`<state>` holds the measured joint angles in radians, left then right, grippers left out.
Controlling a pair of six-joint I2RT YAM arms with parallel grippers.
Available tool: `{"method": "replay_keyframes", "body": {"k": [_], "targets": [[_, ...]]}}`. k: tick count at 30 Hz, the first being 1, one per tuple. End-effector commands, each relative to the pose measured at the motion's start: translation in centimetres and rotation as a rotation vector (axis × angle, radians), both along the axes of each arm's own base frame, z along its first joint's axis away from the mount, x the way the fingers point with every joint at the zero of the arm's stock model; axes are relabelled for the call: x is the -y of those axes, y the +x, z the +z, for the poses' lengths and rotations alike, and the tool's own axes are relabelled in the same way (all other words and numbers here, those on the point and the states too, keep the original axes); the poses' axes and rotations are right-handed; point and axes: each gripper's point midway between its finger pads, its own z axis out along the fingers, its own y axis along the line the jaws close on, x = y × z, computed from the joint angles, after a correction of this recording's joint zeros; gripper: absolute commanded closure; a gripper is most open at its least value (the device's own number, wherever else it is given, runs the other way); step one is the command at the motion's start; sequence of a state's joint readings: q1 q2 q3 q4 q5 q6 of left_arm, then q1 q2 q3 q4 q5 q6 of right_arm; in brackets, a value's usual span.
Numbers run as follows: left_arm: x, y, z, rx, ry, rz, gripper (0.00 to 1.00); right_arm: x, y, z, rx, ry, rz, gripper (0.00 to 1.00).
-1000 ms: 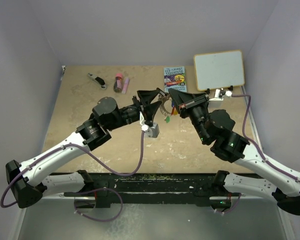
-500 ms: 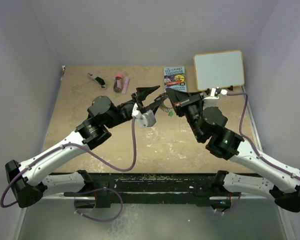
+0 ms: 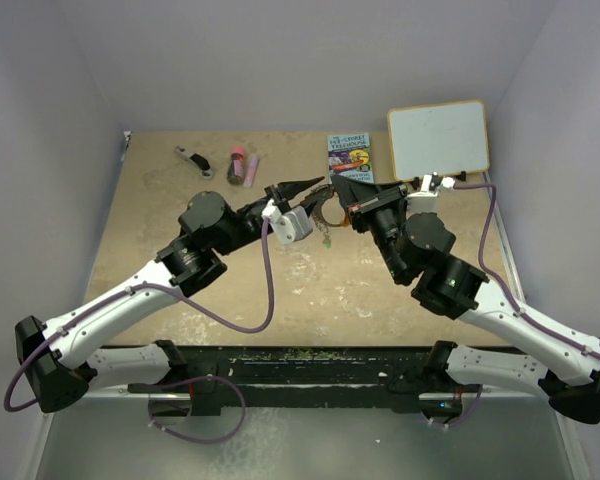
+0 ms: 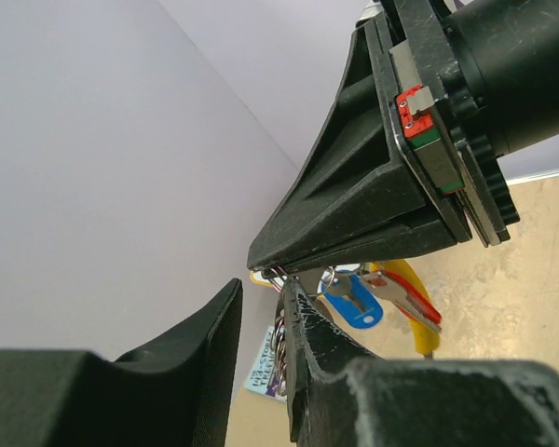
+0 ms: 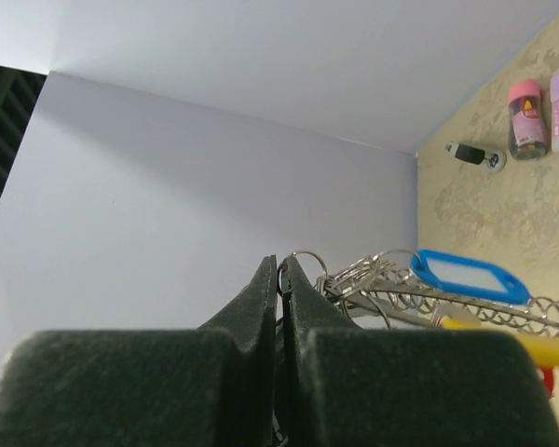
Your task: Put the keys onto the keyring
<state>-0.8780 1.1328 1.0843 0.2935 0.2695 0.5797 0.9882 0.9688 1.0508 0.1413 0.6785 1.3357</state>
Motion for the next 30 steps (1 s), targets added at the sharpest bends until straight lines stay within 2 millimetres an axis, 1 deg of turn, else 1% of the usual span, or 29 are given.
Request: {"method": "replay_keyframes", "body": {"k": [1,5,8,13,19,21,30], "targets": [[0.0,0.2,0.9,-0.026,-0.063,0.003,0.72,0.9,-0.5,4.4,0.077,0.098,-0.014,1.00],[0.2,0.2,0.8,-0.040,-0.072,-0.005,0.69,0.9,-0.4,4.6,0.083,0.099,-0.016,1.00],[0.3,0.3,0.7,-0.050,-0.077,-0.003,0.68,0.9,-0.4,4.7,0.085,0.098,-0.017,1.00],[0.3,0.6,0.4,-0.064,-0.077,0.008,0.67,0.9,-0.5,4.8,0.090,0.096,-0.012,1.00],[0.5,0.6,0.5,-0.072,-0.076,-0.002,0.67,0.7,-0.5,4.9,0.092,0.098,-0.006,1.00],[0.6,0.6,0.2,-0.080,-0.071,-0.002,0.67,0.7,-0.5,5.0,0.094,0.098,-0.005,1.00],[0.5,1.7,-0.2,-0.077,-0.068,0.048,0.67,0.8,-0.7,5.0,0.098,0.104,0.000,1.00]]}}
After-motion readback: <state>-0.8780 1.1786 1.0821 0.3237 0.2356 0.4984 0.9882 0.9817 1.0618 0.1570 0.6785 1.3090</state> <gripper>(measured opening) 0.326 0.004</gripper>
